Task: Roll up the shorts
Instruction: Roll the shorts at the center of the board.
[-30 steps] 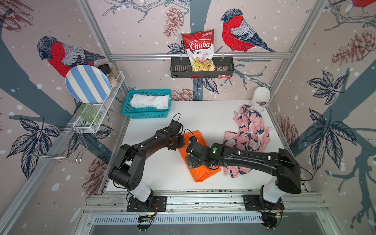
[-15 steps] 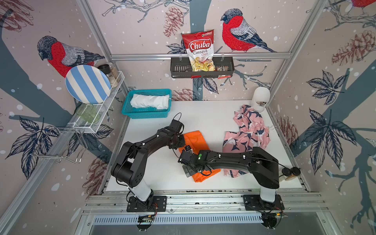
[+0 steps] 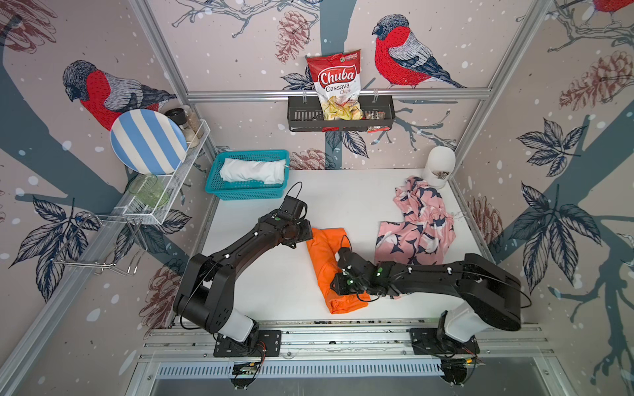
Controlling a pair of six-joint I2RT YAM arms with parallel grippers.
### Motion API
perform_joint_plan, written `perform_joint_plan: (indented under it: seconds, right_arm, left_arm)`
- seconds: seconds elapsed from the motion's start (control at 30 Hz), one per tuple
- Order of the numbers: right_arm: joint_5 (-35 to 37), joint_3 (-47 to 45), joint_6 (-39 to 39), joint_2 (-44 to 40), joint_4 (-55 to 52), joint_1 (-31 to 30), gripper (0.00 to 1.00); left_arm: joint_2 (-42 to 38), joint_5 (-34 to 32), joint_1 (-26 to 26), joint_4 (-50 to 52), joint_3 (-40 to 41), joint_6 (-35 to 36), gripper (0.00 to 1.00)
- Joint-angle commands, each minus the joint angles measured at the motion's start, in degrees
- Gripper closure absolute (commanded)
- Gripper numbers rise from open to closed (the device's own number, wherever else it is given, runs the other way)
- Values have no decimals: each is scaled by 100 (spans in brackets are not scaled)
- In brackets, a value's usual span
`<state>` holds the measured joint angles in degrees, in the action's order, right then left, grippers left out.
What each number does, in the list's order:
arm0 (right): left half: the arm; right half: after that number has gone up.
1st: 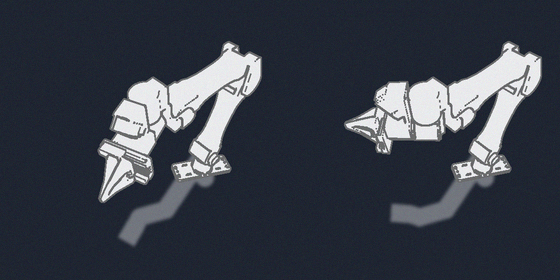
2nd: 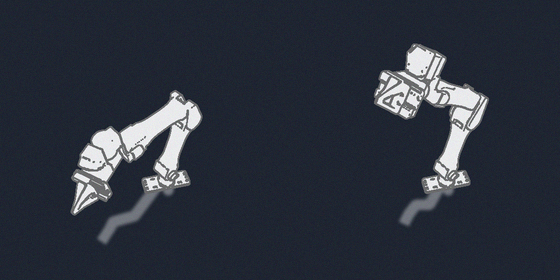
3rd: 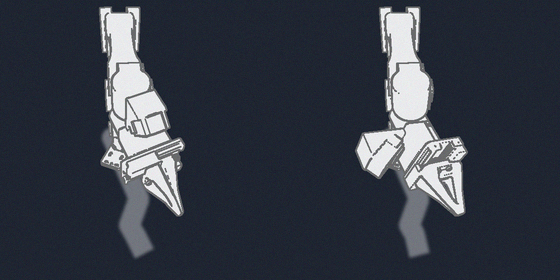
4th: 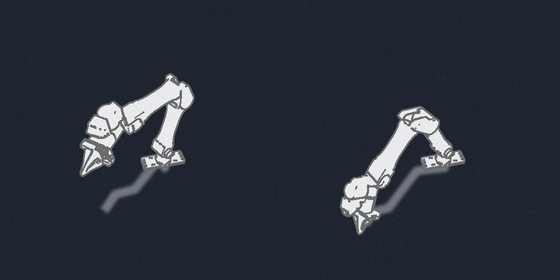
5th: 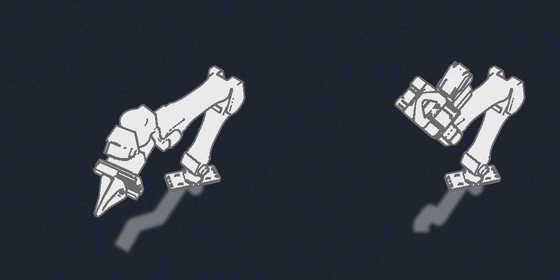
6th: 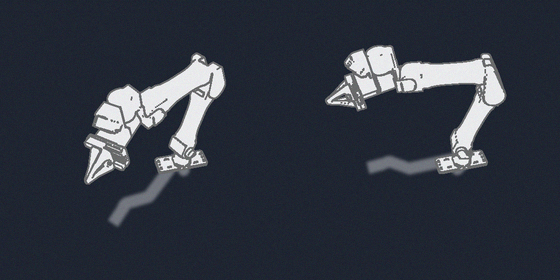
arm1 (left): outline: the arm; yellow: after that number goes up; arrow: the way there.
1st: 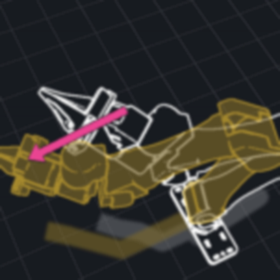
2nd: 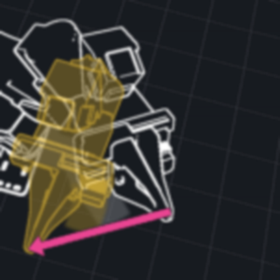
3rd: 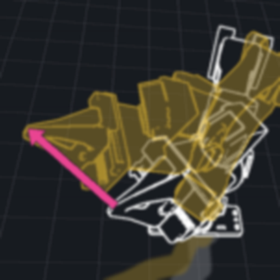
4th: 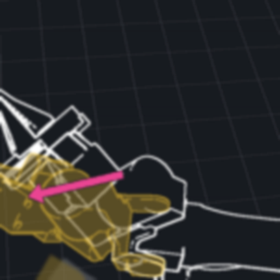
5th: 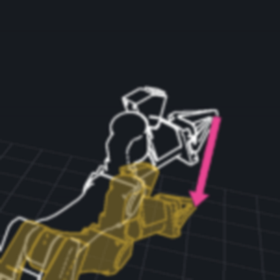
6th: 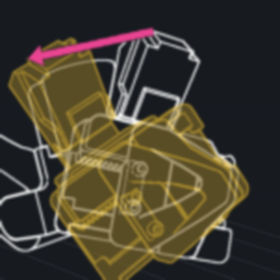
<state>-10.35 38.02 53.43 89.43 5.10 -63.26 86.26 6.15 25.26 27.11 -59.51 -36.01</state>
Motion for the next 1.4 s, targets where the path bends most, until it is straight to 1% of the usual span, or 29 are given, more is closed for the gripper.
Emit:
perform_joint_plan:
  seconds: [0.0,0.13,0.2,0.3,0.37,0.43,0.47,0.53,0.57,0.63,0.67,0.73,0.8,0.83,0.9,0.93,1.0,1.03,1.1,1.23,1.3,1.37]
  right_arm:
    - [-1358,-965,1064,-136,2539,323,78]
    - [-2084,-2039,1906,168,4586,828,80]
    - [-2293,-2337,2150,365,5210,993,81]
    - [-2418,-2569,2212,515,5492,1144,82]
    - [-2397,-2633,2099,470,5329,1177,81]
    - [-2276,-2549,1790,280,4698,1175,78]
    - [-2157,-2473,1611,147,4268,1147,75]
    - [-1740,-2167,1028,-303,2948,1073,68]
    - [-1456,-1979,798,-519,2247,1018,64]
    - [-582,-1465,229,-1007,638,863,49]
    - [-225,-1264,48,-1190,44,803,43]
    - [479,-801,-252,-1563,-1046,709,28]
    - [1033,-429,-407,-1861,-1862,630,18]
    - [1268,-234,-480,-2004,-2199,594,14]
    - [1674,147,-581,-2127,-2719,435,9]
    - [1942,398,-500,-2116,-2992,331,6]
    - [2134,847,-355,-1929,-3425,168,4]
    - [2338,1145,-186,-1797,-3685,22,3]
    - [2664,1707,76,-1331,-4220,-279,0]
    - [3671,3105,465,-183,-5731,-1042,0]
    - [4007,3657,679,402,-6307,-1344,0]
    - [4231,4017,828,996,-6696,-1568,0]
  left_arm:
    - [-79,88,107,165,-123,-110,38]
    - [102,237,472,10,-202,-320,35]
    - [287,305,661,-162,-228,-427,33]
    - [719,275,869,-276,-390,-485,32]
    - [1079,270,927,-338,-520,-433,37]
    - [1472,272,937,-363,-709,-362,45]
    - [1618,264,937,-365,-803,-323,51]
    - [1912,226,933,-395,-983,-223,65]
    - [2030,175,937,-373,-1063,-199,70]
    - [2246,136,937,-305,-1211,-131,78]
    - [2299,141,937,-318,-1250,-123,79]
    - [2356,183,937,-352,-1259,-116,82]
    - [2360,200,937,-372,-1259,-111,82]
    - [2353,202,937,-363,-1244,-96,82]
    - [2330,200,937,-365,-1220,-86,82]
    - [2325,202,937,-365,-1201,-78,81]
    - [2283,202,937,-383,-1156,-73,81]
    - [2273,217,937,-399,-1147,-69,81]
    - [2281,267,935,-396,-1150,-46,81]
    - [2247,281,937,-443,-1082,-16,81]
    - [2262,318,935,-478,-1064,1,81]
    - [2273,347,929,-497,-1055,24,81]
